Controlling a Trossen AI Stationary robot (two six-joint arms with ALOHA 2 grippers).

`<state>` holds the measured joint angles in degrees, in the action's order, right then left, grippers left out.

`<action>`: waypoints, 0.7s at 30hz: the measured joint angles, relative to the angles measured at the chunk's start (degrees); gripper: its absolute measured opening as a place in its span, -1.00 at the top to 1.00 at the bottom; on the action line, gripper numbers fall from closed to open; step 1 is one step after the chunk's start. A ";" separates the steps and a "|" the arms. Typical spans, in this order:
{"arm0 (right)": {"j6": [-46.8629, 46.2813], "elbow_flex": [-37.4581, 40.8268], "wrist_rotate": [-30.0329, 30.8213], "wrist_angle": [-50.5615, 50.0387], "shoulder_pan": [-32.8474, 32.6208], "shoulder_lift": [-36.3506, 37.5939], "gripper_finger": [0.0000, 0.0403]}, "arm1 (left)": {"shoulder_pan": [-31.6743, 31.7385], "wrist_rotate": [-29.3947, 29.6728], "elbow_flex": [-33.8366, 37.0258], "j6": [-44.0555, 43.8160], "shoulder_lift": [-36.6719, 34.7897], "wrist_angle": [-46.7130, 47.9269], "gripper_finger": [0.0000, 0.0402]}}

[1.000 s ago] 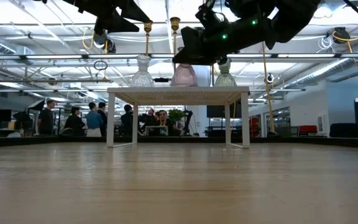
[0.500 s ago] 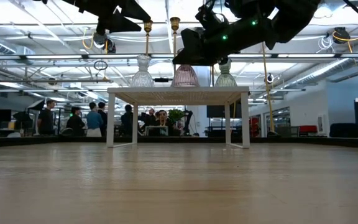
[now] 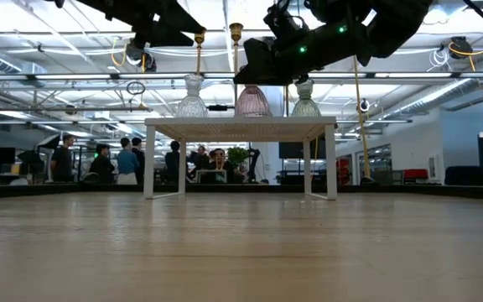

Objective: Pick & Place candle stick holders
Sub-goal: Put the pink vase on the shelf

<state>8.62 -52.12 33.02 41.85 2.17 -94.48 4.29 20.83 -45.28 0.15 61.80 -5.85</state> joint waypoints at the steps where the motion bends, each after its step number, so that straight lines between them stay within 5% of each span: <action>1: 0.00 0.00 -0.01 -0.01 0.00 0.00 0.17 | -0.07 0.00 0.00 0.06 0.01 0.21 -0.34; 7: 0.02 0.02 -0.05 0.22 0.00 0.00 0.17 | -2.07 0.01 0.00 1.52 1.70 0.77 -0.21; 18: -0.37 0.02 -0.07 0.13 0.00 0.00 0.17 | -7.39 0.20 0.00 -3.73 11.00 -3.16 0.88; 21: -0.42 0.02 -0.09 0.13 0.00 0.00 0.17 | -7.98 0.22 0.00 -6.49 14.94 -8.17 0.95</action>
<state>8.21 -52.10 32.93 41.98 2.17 -94.48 -3.69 21.05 -45.28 -6.34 76.74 -14.01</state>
